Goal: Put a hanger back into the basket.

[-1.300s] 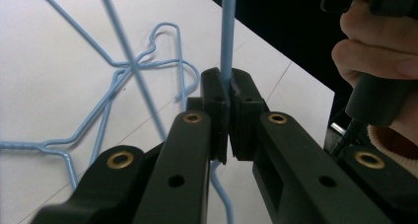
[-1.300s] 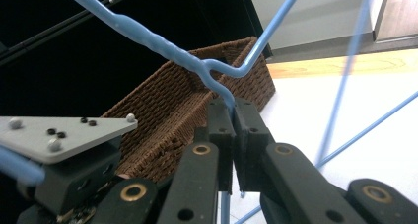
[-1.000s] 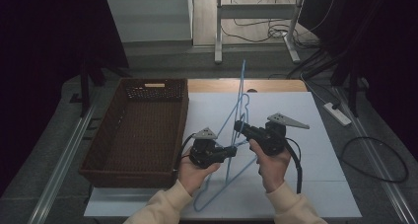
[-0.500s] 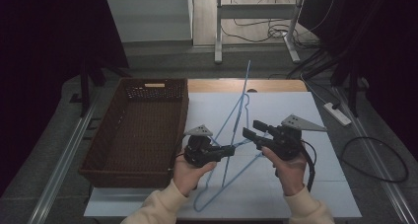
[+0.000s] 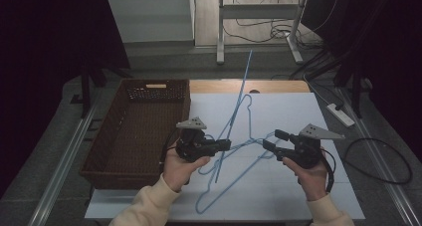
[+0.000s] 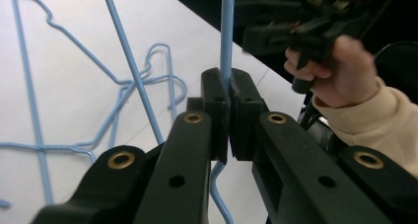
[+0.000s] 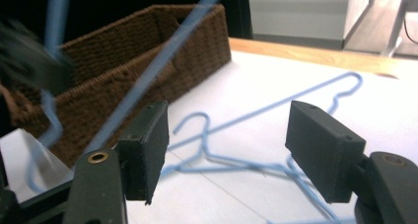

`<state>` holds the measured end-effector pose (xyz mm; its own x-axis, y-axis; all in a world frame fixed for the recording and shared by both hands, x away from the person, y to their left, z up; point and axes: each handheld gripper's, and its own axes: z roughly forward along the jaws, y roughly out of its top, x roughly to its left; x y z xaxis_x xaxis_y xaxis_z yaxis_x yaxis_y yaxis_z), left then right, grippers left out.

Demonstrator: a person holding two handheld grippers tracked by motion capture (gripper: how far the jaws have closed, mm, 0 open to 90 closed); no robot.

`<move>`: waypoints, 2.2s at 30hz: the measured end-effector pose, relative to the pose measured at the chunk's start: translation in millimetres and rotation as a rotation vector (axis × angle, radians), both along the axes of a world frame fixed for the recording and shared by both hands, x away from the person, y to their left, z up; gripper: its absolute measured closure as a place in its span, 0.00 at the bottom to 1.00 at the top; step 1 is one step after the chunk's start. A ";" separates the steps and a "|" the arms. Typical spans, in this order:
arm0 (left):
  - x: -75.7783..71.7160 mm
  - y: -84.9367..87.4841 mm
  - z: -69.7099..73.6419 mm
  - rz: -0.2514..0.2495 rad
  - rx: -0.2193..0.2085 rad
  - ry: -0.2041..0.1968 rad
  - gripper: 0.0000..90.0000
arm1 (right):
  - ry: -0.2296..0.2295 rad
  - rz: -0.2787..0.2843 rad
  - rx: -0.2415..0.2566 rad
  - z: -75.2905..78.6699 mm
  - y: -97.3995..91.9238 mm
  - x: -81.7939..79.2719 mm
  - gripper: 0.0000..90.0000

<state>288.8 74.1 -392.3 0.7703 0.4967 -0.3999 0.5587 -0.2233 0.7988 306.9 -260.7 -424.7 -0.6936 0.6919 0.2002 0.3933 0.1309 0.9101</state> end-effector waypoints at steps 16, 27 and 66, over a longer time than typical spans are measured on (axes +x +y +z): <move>16.4 60.4 31.4 0.008 0.028 -0.026 0.97 | 0.044 -0.047 -0.144 -34.6 -26.5 -0.1 0.34; 23.6 114.3 42.9 0.099 0.067 -0.053 0.97 | 0.069 -0.067 -0.160 -43.8 -36.7 3.3 0.35; 50.0 210.8 -10.9 0.022 0.298 0.055 0.97 | 0.130 -0.129 -0.184 -50.1 -38.5 9.7 0.35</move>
<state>338.8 285.0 -403.2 0.7396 0.6145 -0.2744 0.6062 -0.4312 0.6683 316.6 -299.2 -474.8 -0.5741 0.8060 0.1444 0.5298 0.2312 0.8160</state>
